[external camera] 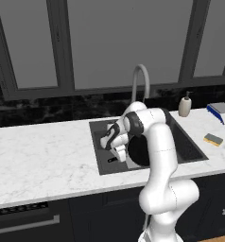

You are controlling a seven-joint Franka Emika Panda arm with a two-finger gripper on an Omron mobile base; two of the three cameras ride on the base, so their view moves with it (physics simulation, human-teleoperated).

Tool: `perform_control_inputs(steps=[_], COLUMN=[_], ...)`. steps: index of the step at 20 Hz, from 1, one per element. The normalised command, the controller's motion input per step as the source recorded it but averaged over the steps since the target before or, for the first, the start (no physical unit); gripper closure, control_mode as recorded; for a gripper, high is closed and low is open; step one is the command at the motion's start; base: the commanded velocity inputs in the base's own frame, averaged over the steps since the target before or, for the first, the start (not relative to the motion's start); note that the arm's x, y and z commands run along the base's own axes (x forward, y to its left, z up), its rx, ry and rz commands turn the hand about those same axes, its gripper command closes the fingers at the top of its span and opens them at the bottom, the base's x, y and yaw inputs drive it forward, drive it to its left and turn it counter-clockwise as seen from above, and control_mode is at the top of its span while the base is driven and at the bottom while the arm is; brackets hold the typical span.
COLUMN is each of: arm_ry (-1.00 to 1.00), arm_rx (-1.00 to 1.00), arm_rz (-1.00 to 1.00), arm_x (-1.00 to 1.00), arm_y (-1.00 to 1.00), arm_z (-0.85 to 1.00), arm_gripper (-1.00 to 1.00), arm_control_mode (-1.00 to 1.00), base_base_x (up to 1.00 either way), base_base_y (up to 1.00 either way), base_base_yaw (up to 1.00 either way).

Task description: Pick the pan and sponge and place them into the sink. Then turn on the water.

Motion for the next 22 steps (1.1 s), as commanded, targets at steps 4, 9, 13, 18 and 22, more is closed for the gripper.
perform_control_inputs(steps=[4,9,13,18,22], arm_ry=[0.09,0.01,0.0,0.0,0.0], arm_rx=[0.17,0.1,0.0,0.0,0.0], arm_rz=[0.0,0.0,0.0,0.0,0.0], arm_x=[0.03,0.0,0.0,0.0,-0.02], arm_y=[0.0,0.0,0.14,0.07,0.01], arm_z=[-0.33,-0.18,0.13,0.64,0.96], arm_gripper=[1.0,-1.0,-1.0,-1.0,-1.0], arm_control_mode=[-1.0,-1.0,-1.0,-1.0,-1.0], base_base_x=[0.0,0.0,0.0,0.0,0.0], base_base_y=[0.0,0.0,0.0,0.0,0.0], base_base_yaw=[0.0,0.0,0.0,0.0,0.0])
